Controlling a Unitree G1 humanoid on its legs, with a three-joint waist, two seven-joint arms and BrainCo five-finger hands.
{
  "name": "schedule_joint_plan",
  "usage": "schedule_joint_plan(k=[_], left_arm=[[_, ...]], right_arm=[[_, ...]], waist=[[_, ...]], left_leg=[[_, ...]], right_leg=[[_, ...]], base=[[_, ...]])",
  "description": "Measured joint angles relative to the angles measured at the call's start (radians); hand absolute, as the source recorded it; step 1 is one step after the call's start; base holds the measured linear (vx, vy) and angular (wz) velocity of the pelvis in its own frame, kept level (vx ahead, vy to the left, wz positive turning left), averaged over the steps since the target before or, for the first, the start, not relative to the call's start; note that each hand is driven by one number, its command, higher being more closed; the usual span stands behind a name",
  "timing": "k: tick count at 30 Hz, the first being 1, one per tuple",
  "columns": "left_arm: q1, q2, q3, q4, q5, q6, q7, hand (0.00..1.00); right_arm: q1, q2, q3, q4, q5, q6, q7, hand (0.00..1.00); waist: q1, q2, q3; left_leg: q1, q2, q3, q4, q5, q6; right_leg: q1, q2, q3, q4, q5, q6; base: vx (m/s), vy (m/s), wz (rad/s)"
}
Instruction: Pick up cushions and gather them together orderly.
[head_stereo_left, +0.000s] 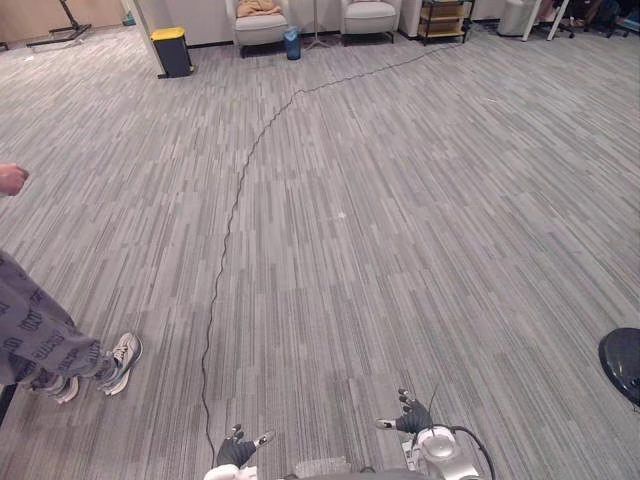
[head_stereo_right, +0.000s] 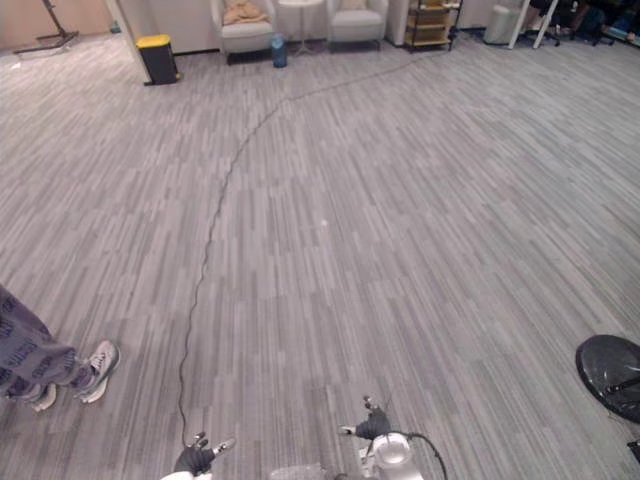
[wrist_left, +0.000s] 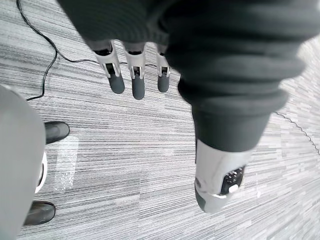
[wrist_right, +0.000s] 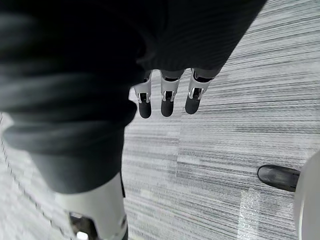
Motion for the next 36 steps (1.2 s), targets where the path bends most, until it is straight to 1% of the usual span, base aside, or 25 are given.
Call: schedule_joint_plan(k=[2, 3, 9, 10, 15, 18, 20, 22, 25, 29, 36], left_arm=[[-0.003, -0.003, 0.000, 0.007, 0.003, 0.000, 0.000, 0.00], [-0.003, -0.003, 0.000, 0.007, 0.003, 0.000, 0.000, 0.00], [-0.016, -0.001, -0.001, 0.019, 0.019, 0.001, -0.005, 0.00], [-0.024, -0.001, -0.003, 0.028, 0.035, 0.001, -0.006, 0.00], [-0.033, 0.002, -0.015, 0.039, 0.034, 0.008, -0.009, 0.00], [-0.043, 0.008, -0.025, 0.052, 0.034, 0.017, -0.010, 0.00], [-0.045, 0.013, -0.036, 0.058, 0.034, 0.017, -0.010, 0.00], [-0.051, 0.024, -0.042, 0.067, 0.034, 0.018, -0.013, 0.00], [-0.062, 0.030, -0.042, 0.082, 0.034, 0.020, -0.013, 0.00], [-0.072, 0.033, -0.049, 0.099, 0.034, 0.022, -0.012, 0.00], [-0.074, 0.038, -0.069, 0.100, 0.034, 0.022, -0.012, 0.00]], right_arm=[[0.007, 0.005, -0.011, 0.007, 0.040, 0.000, -0.002, 0.00], [0.005, 0.006, -0.013, 0.011, 0.042, -0.001, -0.002, 0.00], [0.018, 0.028, -0.087, 0.020, 0.121, -0.002, -0.003, 0.00], [0.021, 0.031, -0.108, 0.020, 0.149, -0.003, -0.002, 0.00], [0.039, 0.028, -0.166, 0.025, 0.220, 0.003, 0.001, 0.00], [0.039, 0.031, -0.199, 0.040, 0.234, 0.007, 0.002, 0.00], [0.038, 0.031, -0.199, 0.047, 0.238, 0.007, 0.002, 0.00], [0.033, 0.034, -0.203, 0.065, 0.264, 0.008, 0.001, 0.00], [0.033, 0.036, -0.209, 0.073, 0.275, 0.008, 0.001, 0.00], [0.032, 0.035, -0.228, 0.100, 0.300, 0.008, 0.000, 0.00], [0.040, 0.034, -0.228, 0.099, 0.302, 0.006, -0.005, 0.00]], waist=[[-0.001, 0.002, 0.000], [0.000, 0.001, 0.000], [0.001, -0.003, 0.001], [0.000, -0.004, 0.001], [0.000, -0.008, 0.000], [0.001, -0.009, -0.001], [0.001, -0.009, -0.002], [0.001, -0.017, 0.001], [0.001, -0.022, -0.002], [0.001, -0.021, -0.003], [0.001, -0.022, -0.003]], left_leg=[[-0.001, -0.003, -0.005, 0.000, 0.000, 0.000], [-0.001, -0.003, -0.005, 0.000, 0.000, 0.000], [-0.004, -0.005, -0.009, -0.001, 0.000, 0.000], [-0.010, -0.005, -0.014, -0.001, 0.000, 0.000], [-0.035, -0.015, -0.051, -0.001, 0.000, 0.002], [-0.038, -0.021, -0.064, -0.001, -0.001, 0.004], [-0.038, -0.023, -0.064, -0.001, -0.002, 0.004], [-0.035, -0.024, -0.065, -0.001, -0.002, 0.004], [-0.035, -0.023, -0.065, -0.001, -0.002, 0.004], [-0.033, -0.023, -0.069, -0.001, 0.001, 0.007], [-0.035, -0.029, -0.089, -0.001, 0.005, 0.013]], right_leg=[[0.001, -0.003, -0.003, 0.000, -0.001, 0.002], [0.000, -0.003, -0.003, 0.000, -0.001, 0.002], [0.000, -0.005, -0.010, -0.001, -0.003, 0.004], [-0.002, -0.006, -0.021, -0.002, -0.004, 0.006], [-0.002, -0.017, -0.059, -0.015, -0.011, 0.013], [0.003, -0.020, -0.073, -0.018, -0.015, 0.019], [0.004, -0.022, -0.076, -0.019, -0.016, 0.020], [0.015, -0.022, -0.080, -0.020, -0.016, 0.021], [0.016, -0.022, -0.082, -0.020, -0.016, 0.021], [0.015, -0.023, -0.085, -0.017, -0.017, 0.021], [0.015, -0.030, -0.096, -0.016, -0.018, 0.023]], base=[[0.00, -0.005, 0.05], [0.00, 0.000, 0.00], [0.00, -0.006, 0.02], [0.01, -0.021, 0.15], [0.03, -0.015, 0.26], [0.05, -0.008, 0.13], [0.06, -0.011, 0.06], [0.03, -0.019, 0.04], [0.00, -0.006, 0.02], [-0.05, -0.024, 0.03], [-0.04, -0.011, 0.07]])
